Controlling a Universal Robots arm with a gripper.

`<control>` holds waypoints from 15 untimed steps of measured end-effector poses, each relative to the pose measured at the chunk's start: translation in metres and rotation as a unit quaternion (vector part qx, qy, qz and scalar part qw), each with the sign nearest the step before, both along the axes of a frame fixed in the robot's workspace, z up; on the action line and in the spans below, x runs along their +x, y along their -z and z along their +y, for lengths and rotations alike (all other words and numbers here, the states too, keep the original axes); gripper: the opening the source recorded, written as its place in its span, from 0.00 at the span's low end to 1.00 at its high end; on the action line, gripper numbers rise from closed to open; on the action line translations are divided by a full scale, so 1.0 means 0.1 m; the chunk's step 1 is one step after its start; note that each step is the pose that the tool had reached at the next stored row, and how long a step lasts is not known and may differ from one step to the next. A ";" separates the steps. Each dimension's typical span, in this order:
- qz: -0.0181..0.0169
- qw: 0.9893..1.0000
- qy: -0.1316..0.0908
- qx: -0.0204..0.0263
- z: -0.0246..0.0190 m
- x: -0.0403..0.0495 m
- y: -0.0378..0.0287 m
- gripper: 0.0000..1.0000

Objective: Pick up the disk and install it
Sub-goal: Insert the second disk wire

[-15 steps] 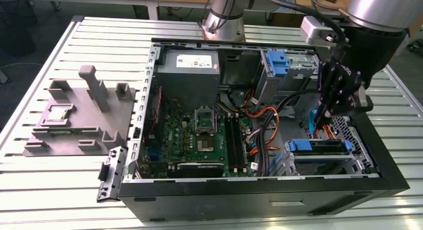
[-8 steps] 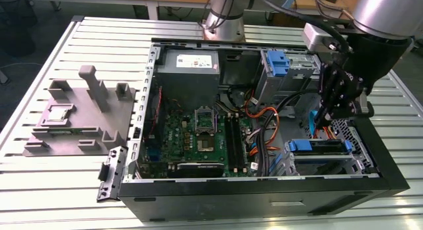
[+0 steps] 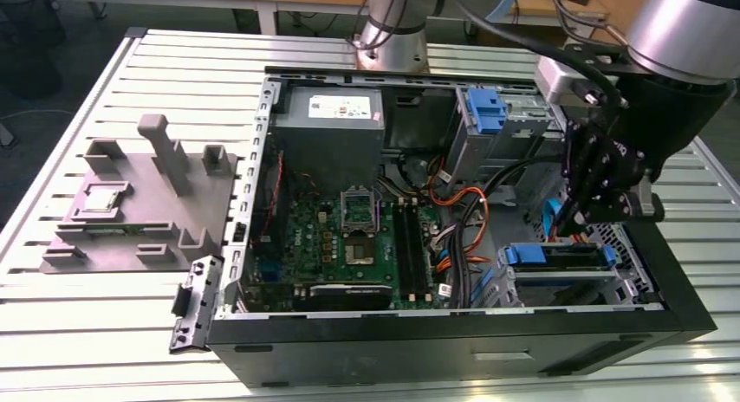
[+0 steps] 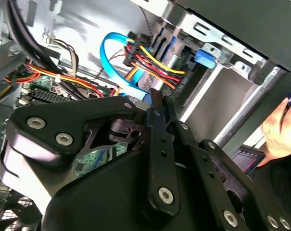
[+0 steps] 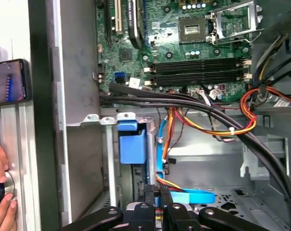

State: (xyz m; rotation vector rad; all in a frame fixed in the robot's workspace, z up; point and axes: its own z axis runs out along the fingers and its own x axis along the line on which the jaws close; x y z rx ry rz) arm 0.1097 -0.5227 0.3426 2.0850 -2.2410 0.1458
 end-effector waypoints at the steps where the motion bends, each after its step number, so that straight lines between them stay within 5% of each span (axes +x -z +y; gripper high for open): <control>1: 0.000 1.000 0.000 0.002 -0.019 0.000 0.001 0.16; 5: 0.000 1.000 0.000 0.018 -0.097 0.000 0.006 0.16; 7: 0.000 1.000 0.000 0.022 -0.135 0.000 0.009 0.16; 15: 0.000 1.000 0.000 0.023 -0.195 0.003 0.022 0.16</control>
